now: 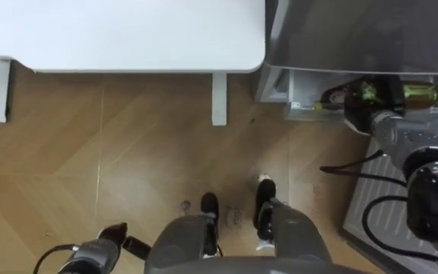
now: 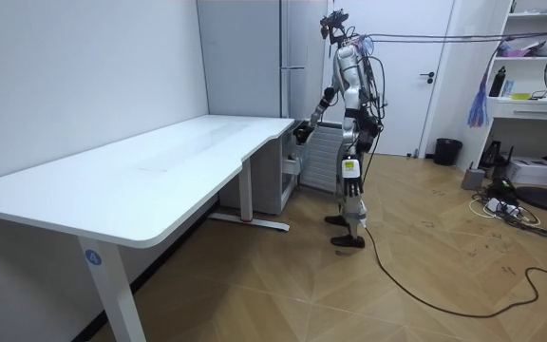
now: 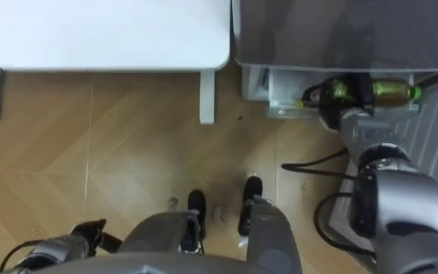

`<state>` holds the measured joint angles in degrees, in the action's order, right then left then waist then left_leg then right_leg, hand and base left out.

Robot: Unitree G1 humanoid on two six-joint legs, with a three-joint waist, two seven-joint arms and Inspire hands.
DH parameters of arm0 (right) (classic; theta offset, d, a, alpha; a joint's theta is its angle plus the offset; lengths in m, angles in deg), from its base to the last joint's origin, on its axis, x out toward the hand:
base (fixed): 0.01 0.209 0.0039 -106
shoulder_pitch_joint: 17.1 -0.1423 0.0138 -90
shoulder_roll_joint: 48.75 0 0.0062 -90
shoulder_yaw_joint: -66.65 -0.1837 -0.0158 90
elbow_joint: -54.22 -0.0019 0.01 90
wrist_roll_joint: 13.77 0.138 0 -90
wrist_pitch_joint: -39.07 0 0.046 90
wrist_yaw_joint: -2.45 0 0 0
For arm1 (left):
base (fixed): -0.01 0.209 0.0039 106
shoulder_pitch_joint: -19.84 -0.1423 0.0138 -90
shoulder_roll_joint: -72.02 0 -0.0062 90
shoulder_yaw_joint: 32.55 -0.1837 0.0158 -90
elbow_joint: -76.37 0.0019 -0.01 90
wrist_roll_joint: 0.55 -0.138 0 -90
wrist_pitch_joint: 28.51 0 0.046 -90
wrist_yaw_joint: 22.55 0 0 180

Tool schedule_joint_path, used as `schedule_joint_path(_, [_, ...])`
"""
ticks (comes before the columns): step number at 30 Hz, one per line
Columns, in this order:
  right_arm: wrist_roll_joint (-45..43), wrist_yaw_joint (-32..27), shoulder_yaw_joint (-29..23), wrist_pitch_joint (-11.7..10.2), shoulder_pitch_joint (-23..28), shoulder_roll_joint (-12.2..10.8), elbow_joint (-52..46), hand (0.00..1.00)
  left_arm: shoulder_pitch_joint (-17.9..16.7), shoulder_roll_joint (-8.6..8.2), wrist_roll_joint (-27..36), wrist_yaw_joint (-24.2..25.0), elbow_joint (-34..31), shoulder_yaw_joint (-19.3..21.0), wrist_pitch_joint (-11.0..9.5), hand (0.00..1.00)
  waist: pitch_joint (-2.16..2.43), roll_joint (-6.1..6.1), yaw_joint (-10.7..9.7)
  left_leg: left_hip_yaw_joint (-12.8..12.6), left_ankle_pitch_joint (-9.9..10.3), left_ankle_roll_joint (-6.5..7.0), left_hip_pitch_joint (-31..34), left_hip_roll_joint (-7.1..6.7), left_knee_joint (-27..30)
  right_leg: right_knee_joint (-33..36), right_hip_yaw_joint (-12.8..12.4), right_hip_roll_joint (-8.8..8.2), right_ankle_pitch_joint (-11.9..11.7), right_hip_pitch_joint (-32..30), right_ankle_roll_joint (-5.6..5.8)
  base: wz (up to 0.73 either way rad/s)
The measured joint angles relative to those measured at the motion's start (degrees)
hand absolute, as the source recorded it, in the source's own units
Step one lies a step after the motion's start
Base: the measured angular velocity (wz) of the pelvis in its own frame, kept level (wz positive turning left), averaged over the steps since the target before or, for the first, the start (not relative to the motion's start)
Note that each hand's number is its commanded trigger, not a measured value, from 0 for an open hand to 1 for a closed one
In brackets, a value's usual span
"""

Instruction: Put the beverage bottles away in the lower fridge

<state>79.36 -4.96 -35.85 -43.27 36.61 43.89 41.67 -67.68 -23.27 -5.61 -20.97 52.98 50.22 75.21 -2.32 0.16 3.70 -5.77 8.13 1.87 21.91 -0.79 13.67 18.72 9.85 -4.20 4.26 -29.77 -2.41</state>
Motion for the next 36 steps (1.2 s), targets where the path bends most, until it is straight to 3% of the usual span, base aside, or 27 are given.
schedule_joint_path(4, [-0.99, -0.11, 0.02, -0.01, -1.59, 0.38, 1.39, 1.00, 0.43, 0.93, 1.09, -0.22, 0.05, -3.02, -0.01, 0.00, -0.08, 0.18, 0.38, -0.15, -0.10, 0.13, 0.57, -0.02, -0.01, -0.13, 0.49, -0.23, -0.04, -0.36, 0.03, 0.01])
schedule_joint_path(11, [-3.53, -1.69, 0.00, -0.43, -3.10, 1.59, 1.36, 0.97, 0.40, 0.97, 1.04, -0.79, 0.06, -3.73, -0.04, 0.00, -0.13, 0.36, 1.35, -0.32, -0.43, 0.31, 1.42, -0.24, -0.33, -0.08, 1.18, -0.66, -0.04, -1.31, 0.07, 0.01])
schedule_joint_path(12, [-3.79, -1.83, 0.00, -0.55, -3.11, 1.62, 1.33, 0.27, 0.37, 0.98, 1.03, -0.88, 0.07, -3.72, -0.04, 0.00, -0.13, 0.36, 1.43, -0.32, -0.43, 0.31, 1.43, -0.24, -0.33, -0.08, 1.23, -0.67, -0.04, -1.31, 0.07, 0.00])
schedule_joint_path(13, [-4.25, -1.90, 0.06, -0.65, -3.11, 1.64, 1.25, 0.27, 0.36, 1.05, 1.02, -0.95, 0.07, -3.71, -0.04, 0.00, -0.13, 0.37, 1.65, -0.32, -0.43, 0.31, 1.45, -0.24, -0.33, -0.09, 1.32, -0.68, -0.03, -1.30, 0.08, 0.00])
schedule_joint_path(14, [-4.52, -1.90, 0.08, -0.65, -3.11, 1.65, 1.09, 0.00, 0.36, 1.10, 0.99, -0.96, 0.06, -3.67, -0.04, 0.00, -0.13, 0.37, 1.92, -0.32, -0.43, 0.31, 1.50, -0.24, -0.31, -0.11, 1.37, -0.70, -0.03, -1.31, 0.08, 0.00])
schedule_joint_path(23, [-7.35, -0.59, 5.04, -0.58, -3.15, 2.76, 0.54, 0.00, 0.40, 1.48, 1.09, -1.03, 0.00, -3.76, -0.41, 0.00, -0.06, 0.47, 3.32, -0.40, -0.43, 0.31, 2.50, -0.25, -0.04, 0.15, 1.46, -0.80, -0.04, -2.34, 0.07, 0.00])
schedule_joint_path(36, [-8.07, -0.69, 5.57, -0.46, -3.12, 3.25, 0.55, 0.00, 0.35, 1.52, 1.11, -0.90, 0.00, -4.44, -0.45, 0.00, -0.05, 0.50, 3.97, -0.36, -0.43, 0.31, 2.49, -0.27, 0.10, 0.34, 1.52, -0.88, -0.06, -2.33, 0.04, 0.00])
